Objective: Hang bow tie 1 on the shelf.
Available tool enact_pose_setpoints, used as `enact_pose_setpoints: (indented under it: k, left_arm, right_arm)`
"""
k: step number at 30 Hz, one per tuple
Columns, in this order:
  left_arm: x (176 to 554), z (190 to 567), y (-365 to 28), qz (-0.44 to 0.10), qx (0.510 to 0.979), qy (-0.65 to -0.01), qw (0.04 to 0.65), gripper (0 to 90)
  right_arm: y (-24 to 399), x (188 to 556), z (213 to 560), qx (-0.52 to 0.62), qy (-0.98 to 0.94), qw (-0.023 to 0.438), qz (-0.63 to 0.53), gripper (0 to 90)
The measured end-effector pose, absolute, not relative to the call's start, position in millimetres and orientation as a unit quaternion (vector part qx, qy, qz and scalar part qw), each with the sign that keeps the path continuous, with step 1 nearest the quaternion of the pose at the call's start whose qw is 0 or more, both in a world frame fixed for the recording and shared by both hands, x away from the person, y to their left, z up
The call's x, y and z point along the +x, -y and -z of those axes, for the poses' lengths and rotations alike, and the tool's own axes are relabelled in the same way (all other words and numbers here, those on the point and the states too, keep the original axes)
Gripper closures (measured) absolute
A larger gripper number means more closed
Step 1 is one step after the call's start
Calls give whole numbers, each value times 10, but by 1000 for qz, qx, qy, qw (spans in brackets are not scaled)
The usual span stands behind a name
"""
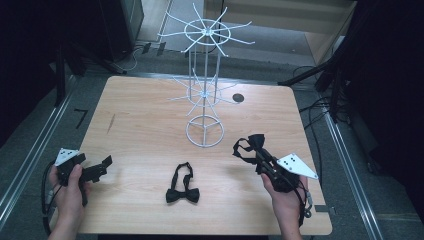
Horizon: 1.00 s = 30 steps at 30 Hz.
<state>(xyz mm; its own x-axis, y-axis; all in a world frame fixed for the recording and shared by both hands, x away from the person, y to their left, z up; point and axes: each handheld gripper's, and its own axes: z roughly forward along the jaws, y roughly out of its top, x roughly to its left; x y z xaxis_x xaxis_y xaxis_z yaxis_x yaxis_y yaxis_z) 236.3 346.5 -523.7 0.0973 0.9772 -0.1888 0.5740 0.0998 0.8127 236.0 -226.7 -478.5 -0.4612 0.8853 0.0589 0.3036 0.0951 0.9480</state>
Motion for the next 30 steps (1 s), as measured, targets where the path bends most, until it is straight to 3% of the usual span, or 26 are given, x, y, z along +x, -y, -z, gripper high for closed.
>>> enact_pose_setpoints:
  k: [30]
  left_arm:
    - [2360,5237,-3457,-253,623,-623,401,0]
  right_arm:
    - [2252,2479,4455,416,-653,314,-550,763]
